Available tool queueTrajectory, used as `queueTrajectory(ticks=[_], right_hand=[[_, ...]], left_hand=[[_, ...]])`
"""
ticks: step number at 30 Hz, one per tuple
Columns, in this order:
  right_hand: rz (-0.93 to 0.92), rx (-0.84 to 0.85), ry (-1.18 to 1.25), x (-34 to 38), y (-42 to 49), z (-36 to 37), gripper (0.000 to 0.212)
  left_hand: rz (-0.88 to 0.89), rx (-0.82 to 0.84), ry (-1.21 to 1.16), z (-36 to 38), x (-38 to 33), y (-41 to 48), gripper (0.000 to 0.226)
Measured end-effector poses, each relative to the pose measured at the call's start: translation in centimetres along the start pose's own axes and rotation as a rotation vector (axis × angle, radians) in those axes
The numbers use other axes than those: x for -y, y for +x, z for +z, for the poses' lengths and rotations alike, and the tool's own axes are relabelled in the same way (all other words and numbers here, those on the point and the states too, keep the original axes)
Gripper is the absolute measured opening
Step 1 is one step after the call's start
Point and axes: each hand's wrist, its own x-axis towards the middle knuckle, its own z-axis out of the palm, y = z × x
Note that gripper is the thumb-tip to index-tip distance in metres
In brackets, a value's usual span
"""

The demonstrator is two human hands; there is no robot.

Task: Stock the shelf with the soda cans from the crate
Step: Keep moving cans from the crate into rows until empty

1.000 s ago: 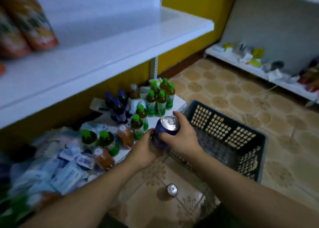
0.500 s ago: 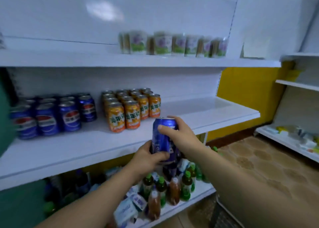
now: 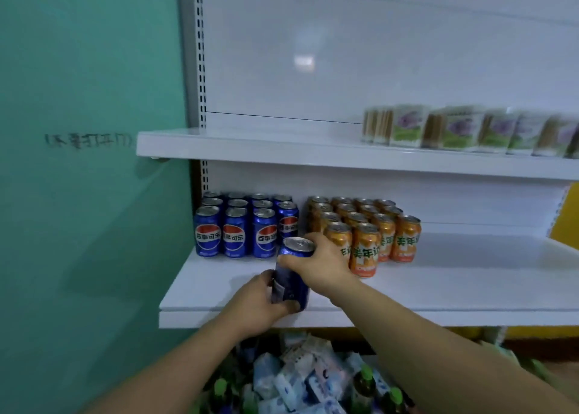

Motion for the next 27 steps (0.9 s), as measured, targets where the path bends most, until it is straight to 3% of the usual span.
queueTrajectory(ticks=[4,6,12,17,20,25,27], right_hand=[[-0.013,0.017,-0.018,-0.6,2.6,2.3,0.059],[-0.011,0.014,-0.009,-1.3,3.8,3.0,0.062],[-0.032,-0.074,-0.018,-3.1,6.4,3.9,0.076],[-0.048,0.053,0.087,-4.7,6.6,3.8,0.077],[-0.061,-0.001,0.04,-5.1,8.3,4.6,0.075],[-0.035,-0.029,0.019,-6.8,10.0,6.6,0.098],[-0.008,-0.027,0.01,-7.7,10.3,7.0,0.097]], left_hand=[[-0.08,0.077,0.507,-2.0,3.5,2.0,0.071],[-0.11,0.113,0.65,-2.5,5.0,2.9,0.081],[-0.188,0.063,0.659,-2.0,6.8,4.8,0.081],[-0.176,0.046,0.706,-1.8,7.4,5.1,0.08],[-0.182,0.056,0.709,-1.6,7.3,5.2,0.079],[-0.183,0.053,0.696,-1.5,7.3,5.0,0.08],[-0.179,0.054,0.697,-1.5,7.3,5.0,0.08]])
